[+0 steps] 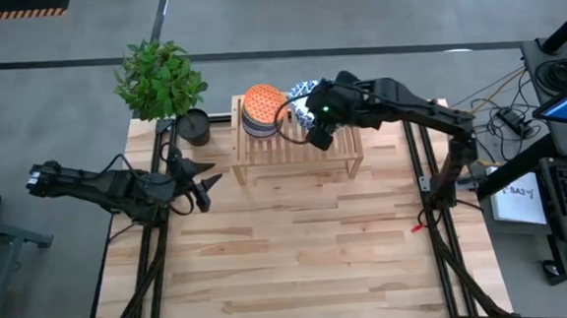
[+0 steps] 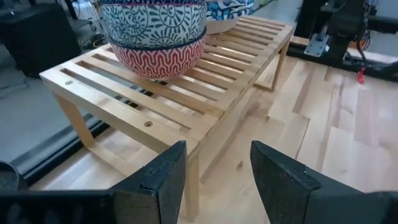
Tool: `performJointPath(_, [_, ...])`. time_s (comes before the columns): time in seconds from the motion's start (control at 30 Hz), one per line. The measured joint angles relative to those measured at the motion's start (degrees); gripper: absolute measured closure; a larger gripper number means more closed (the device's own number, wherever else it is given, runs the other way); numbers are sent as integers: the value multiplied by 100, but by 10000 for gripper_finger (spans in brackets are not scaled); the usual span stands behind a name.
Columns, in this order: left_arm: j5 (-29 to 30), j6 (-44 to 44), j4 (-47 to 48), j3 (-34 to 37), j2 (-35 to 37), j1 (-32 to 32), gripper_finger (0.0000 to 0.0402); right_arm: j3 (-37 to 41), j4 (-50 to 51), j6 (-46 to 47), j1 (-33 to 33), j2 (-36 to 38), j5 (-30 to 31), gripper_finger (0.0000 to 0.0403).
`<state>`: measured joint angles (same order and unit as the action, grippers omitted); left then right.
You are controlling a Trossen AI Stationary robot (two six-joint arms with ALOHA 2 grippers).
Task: Place and stack bowls onto a shelf
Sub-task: Stack the white patterned bowl on top of the other white patterned bowl on the shelf
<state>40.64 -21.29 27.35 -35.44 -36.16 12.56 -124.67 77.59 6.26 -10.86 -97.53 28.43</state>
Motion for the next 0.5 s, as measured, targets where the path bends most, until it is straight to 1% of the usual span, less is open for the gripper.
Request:
performJointPath(0.07, [15,-53,-85,0,-32,0,239,339,-539,-234,14,280,-195,264])
performJointPath(0.13, [42,-90,-152,0,-64,0,239,847,-1269,-505,22,665,-656,278])
performJointPath(0.23, [58,-169,-264,0,-106,-1,239,1813,-2382,-819,-71,1324,-1340,307])
performJointPath(0.3, [68,-232,-315,0,-135,0,239,2604,-3103,-1044,-153,1759,-1497,327])
performJointPath(0.37, [70,-262,-362,0,-167,0,239,3447,-3834,-1197,-221,2134,-1500,345])
performJointPath(0.5, [138,-262,-465,0,-261,0,239,5099,-5697,-1557,-352,2616,-1616,373])
